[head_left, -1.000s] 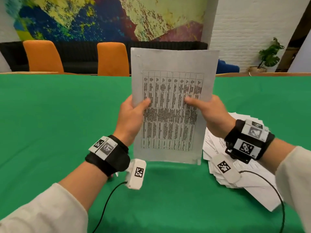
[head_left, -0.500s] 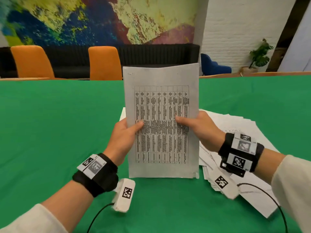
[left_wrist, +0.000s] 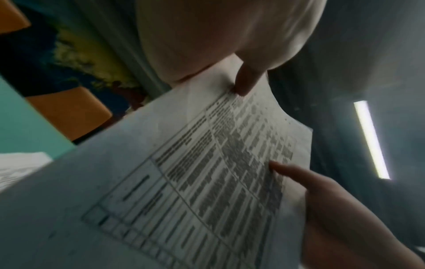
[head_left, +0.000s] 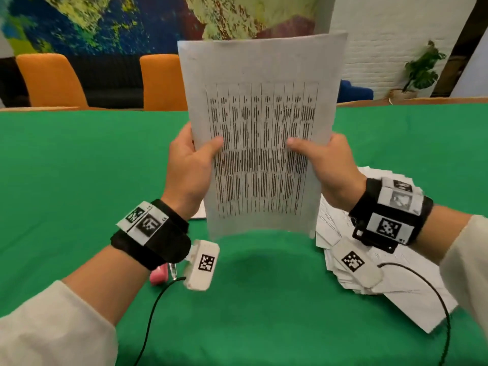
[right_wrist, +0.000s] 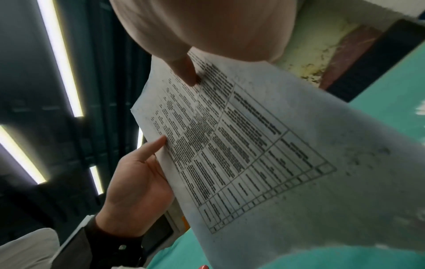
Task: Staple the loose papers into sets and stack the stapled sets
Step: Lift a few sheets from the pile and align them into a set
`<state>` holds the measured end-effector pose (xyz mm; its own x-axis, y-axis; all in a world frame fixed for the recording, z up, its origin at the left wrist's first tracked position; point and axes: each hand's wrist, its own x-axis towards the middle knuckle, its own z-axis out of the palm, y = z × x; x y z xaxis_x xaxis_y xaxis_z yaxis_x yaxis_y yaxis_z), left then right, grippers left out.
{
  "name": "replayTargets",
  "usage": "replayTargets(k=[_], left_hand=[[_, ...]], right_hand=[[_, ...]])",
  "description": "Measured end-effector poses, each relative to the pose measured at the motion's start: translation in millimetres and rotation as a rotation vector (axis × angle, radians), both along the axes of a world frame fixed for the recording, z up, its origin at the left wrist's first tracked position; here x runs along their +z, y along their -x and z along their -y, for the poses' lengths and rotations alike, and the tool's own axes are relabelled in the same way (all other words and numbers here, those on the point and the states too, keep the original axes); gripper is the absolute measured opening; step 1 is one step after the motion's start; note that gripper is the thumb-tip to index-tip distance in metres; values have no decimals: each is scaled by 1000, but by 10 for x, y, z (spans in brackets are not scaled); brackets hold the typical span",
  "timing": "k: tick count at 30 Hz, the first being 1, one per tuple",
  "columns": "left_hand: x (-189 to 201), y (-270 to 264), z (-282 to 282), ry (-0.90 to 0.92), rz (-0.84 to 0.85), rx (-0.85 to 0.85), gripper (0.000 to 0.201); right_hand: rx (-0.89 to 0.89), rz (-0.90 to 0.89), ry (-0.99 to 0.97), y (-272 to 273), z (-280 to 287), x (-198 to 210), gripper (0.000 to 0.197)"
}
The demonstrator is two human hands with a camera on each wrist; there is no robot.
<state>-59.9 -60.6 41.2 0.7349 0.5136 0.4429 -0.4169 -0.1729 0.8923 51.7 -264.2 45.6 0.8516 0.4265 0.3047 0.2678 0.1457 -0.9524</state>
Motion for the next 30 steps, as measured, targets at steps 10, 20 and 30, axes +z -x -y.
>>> replayTargets(k=[10, 20, 30], left_hand=[[-602, 133, 149, -1, -266, 19, 26], [-498, 374, -447, -434, -798, -43, 11], [-472, 709, -924, -1221, -1462, 316, 68]], right_hand=[[-17, -40, 215, 129, 9, -582, 10], [303, -467, 432, 37, 413, -765, 33], [341, -638, 365, 58, 451, -1175, 32]])
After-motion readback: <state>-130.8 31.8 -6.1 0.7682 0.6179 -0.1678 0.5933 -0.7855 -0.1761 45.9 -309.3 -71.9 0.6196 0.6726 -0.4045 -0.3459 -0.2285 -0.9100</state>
